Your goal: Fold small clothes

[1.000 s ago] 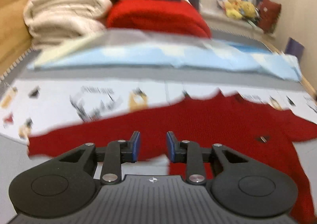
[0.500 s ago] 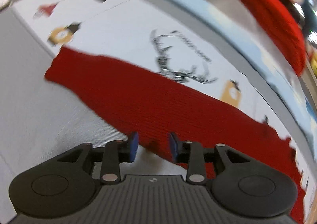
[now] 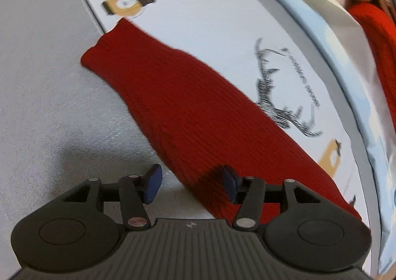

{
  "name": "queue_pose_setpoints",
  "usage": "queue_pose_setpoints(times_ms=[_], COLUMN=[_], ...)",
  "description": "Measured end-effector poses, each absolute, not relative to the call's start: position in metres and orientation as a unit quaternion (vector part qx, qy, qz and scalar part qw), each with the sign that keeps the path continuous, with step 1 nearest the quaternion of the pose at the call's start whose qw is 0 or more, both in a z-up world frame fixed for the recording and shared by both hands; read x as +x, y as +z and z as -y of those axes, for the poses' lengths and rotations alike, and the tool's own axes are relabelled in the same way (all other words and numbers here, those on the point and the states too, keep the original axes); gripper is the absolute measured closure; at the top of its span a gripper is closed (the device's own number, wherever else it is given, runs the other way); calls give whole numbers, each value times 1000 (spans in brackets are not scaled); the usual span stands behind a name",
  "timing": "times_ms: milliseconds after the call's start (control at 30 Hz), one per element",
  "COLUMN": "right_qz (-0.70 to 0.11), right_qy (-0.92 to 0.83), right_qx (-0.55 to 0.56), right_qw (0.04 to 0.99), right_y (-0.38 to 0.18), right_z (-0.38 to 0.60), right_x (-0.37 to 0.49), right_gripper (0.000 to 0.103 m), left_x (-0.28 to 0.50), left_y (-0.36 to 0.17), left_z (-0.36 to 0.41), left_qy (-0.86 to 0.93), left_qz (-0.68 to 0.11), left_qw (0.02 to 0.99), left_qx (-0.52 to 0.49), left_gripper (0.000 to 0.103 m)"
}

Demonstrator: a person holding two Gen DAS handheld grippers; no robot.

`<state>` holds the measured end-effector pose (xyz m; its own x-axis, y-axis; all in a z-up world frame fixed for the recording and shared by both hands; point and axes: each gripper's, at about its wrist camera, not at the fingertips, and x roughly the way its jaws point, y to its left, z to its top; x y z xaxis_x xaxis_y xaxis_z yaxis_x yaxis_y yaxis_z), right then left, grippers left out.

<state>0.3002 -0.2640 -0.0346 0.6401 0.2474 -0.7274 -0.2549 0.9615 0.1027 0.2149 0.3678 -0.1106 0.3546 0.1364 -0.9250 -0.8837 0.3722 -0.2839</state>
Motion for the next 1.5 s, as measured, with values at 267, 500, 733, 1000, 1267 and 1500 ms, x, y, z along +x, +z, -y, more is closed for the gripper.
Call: queue_pose_setpoints(times_ms=[267, 500, 733, 1000, 1267, 1500], right_qz=[-425, -428, -446, -485, -506, -481], right_qy=[124, 117, 106, 84, 3, -9], right_qx=[14, 29, 62, 162, 292, 334], right_qw=[897, 895, 886, 855, 812, 811], right_y=[-48, -50, -60, -81, -114, -124], right_z=[279, 276, 273, 280, 301, 314], right_x=[318, 329, 338, 355, 374, 387], right_gripper=[47, 47, 47, 47, 48, 71], left_x=[249, 289, 304, 326, 335, 337], left_y=[-61, 23, 10, -30, -28, -39], left_z=[-324, -138, -69, -134, -140, -121], left_qy=[386, 53, -75, 108, 95, 82], left_qz=[-393, -299, -367, -482, -490, -507], left_qw=[788, 936, 915, 854, 850, 849], left_qx=[-275, -181, -153, -162, -168, -122], left_gripper=[90, 87, 67, 67, 64, 59])
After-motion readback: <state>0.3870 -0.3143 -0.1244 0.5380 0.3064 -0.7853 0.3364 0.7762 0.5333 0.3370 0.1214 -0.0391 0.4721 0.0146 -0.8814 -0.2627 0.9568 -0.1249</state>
